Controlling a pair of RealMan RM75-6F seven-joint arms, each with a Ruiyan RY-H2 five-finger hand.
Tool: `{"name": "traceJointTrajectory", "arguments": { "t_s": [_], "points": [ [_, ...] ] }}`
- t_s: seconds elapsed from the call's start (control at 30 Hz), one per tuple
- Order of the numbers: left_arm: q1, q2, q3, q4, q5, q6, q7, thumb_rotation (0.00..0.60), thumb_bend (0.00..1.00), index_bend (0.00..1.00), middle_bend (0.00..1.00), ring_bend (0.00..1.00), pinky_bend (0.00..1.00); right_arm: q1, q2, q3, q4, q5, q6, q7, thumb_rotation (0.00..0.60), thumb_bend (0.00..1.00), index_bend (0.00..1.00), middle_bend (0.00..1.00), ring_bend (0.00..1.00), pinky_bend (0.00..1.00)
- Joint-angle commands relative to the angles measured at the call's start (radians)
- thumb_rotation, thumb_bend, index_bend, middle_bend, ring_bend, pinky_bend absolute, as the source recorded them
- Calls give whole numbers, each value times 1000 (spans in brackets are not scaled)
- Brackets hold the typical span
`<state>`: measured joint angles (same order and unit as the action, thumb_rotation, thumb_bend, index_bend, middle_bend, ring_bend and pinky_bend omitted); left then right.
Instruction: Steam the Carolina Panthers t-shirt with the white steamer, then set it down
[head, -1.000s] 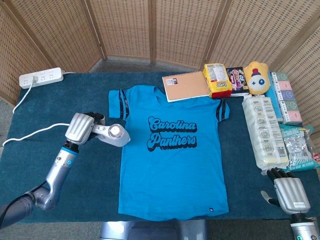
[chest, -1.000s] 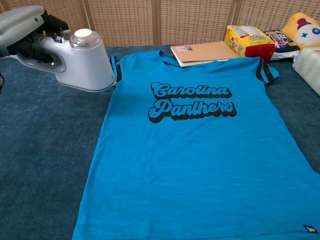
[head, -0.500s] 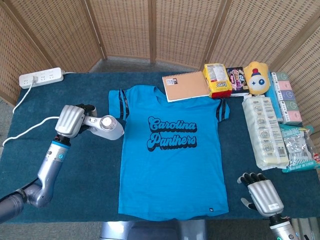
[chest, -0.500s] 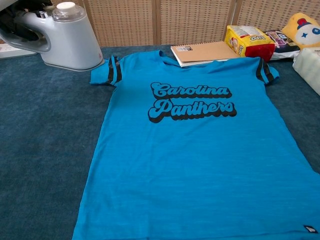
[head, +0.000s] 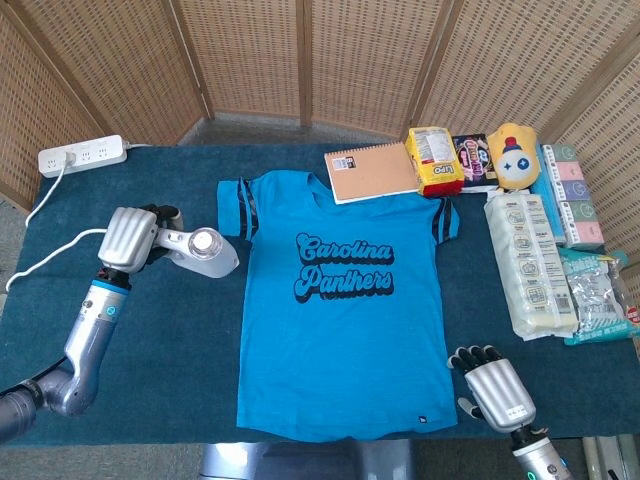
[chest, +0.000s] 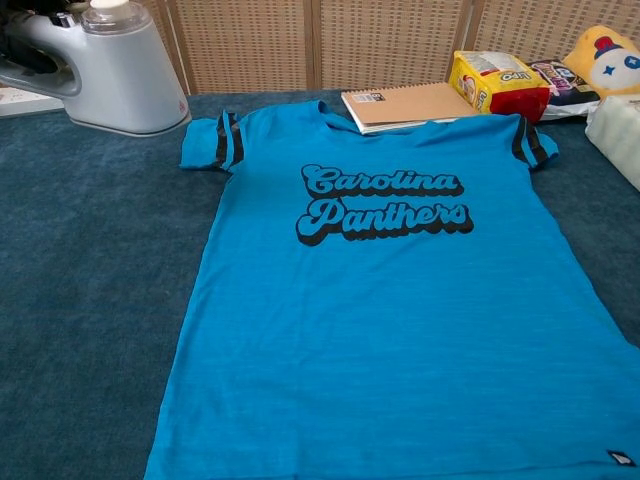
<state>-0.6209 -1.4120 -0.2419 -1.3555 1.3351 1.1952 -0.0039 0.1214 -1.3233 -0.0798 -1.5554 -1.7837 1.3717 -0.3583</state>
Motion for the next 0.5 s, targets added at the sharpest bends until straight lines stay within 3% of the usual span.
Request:
{"name": "traceJointTrajectory", "arguments": {
  "t_s": [0.03, 0.5],
  "points": [
    [1, -1, 1, 1, -1, -1, -1, 600, 540, 573, 663, 606, 728, 8, -20, -1, 27, -15, 3, 1, 572, 123, 387, 373, 357, 369],
    [5, 1, 5, 5, -4, -1, -8, 600, 539, 573, 662, 606, 728, 40, -120, -12, 265, -100, 79, 103, 600, 117, 387, 388, 366, 369]
  ]
}}
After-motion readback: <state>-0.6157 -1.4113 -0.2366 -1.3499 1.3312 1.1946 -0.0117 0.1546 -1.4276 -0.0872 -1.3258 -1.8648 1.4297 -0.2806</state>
